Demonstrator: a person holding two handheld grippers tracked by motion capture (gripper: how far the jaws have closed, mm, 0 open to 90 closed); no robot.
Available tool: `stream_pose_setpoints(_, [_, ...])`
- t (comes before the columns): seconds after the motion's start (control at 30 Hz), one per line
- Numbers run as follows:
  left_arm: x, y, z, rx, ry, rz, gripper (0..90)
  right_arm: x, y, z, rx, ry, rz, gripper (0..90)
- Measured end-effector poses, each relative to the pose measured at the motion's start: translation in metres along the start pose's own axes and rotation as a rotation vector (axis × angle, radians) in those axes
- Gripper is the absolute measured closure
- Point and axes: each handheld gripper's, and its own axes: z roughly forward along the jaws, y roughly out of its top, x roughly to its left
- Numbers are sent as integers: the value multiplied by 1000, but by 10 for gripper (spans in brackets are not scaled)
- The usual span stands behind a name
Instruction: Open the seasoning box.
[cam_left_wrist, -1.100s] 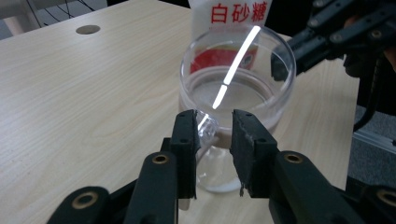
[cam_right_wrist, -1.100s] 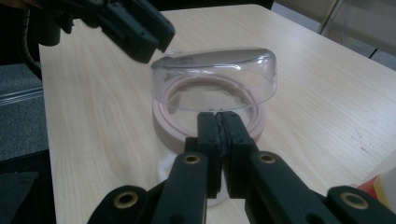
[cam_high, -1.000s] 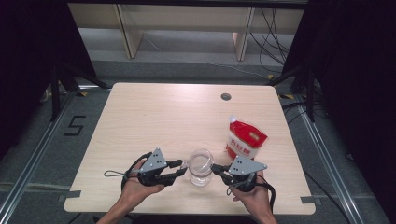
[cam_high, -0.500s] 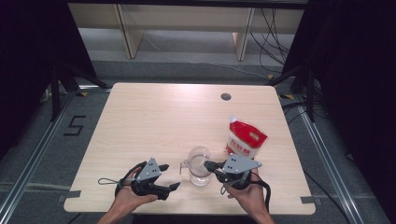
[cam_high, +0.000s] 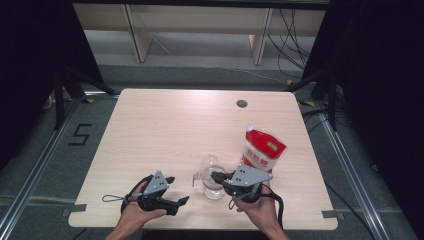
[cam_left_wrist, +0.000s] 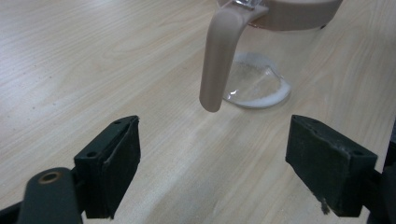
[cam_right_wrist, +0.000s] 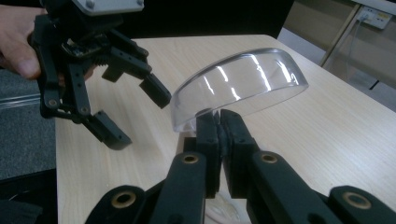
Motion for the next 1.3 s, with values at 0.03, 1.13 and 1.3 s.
stream_pose_setpoints(0.03, [-2, 0, 1, -12, -2, -9, 165, 2, 2, 2, 0, 8, 9, 869])
stream_pose_setpoints(1.13, [-5, 1, 1, -32, -8, -14, 162, -13, -13, -18, -28, -19, 29, 807])
stream_pose_setpoints(1.3, [-2, 1, -2, -50, -22, -30, 154, -23, -26, -38, -32, -42, 68, 791])
